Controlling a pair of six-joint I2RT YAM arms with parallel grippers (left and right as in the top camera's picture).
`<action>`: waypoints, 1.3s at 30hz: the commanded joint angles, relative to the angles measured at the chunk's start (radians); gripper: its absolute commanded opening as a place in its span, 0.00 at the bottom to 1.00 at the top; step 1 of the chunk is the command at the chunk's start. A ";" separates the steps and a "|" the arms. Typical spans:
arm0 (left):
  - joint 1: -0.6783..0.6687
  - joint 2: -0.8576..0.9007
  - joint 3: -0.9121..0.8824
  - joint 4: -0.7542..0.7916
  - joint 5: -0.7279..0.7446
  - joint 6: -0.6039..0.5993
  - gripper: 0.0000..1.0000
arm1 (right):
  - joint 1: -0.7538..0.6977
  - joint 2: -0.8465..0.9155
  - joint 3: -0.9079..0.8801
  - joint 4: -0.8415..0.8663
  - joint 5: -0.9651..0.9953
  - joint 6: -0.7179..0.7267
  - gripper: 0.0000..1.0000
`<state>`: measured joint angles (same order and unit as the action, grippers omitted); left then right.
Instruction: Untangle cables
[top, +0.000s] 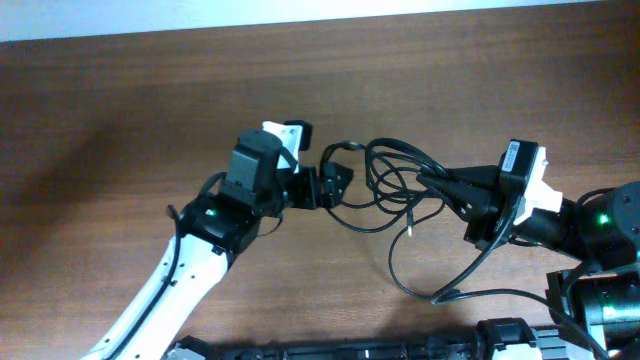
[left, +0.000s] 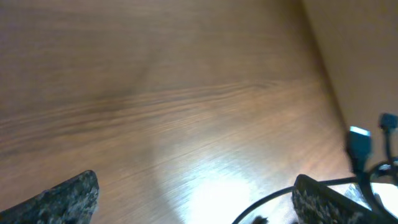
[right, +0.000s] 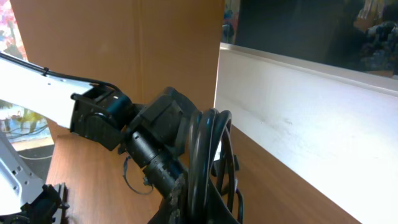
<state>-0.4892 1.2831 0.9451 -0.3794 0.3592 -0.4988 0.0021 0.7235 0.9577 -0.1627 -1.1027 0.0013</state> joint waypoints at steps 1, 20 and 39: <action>0.081 0.007 0.005 -0.057 -0.042 -0.002 0.99 | -0.003 -0.010 0.013 0.014 0.019 0.006 0.04; 0.260 0.007 0.005 -0.105 -0.023 -0.039 0.99 | -0.003 -0.010 0.013 0.011 0.087 0.005 0.04; 0.294 0.007 0.005 0.061 0.410 0.164 0.98 | -0.003 -0.010 0.013 0.011 0.094 0.006 0.04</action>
<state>-0.2012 1.2835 0.9451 -0.3260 0.6746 -0.3779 0.0021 0.7235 0.9577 -0.1593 -1.0172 0.0010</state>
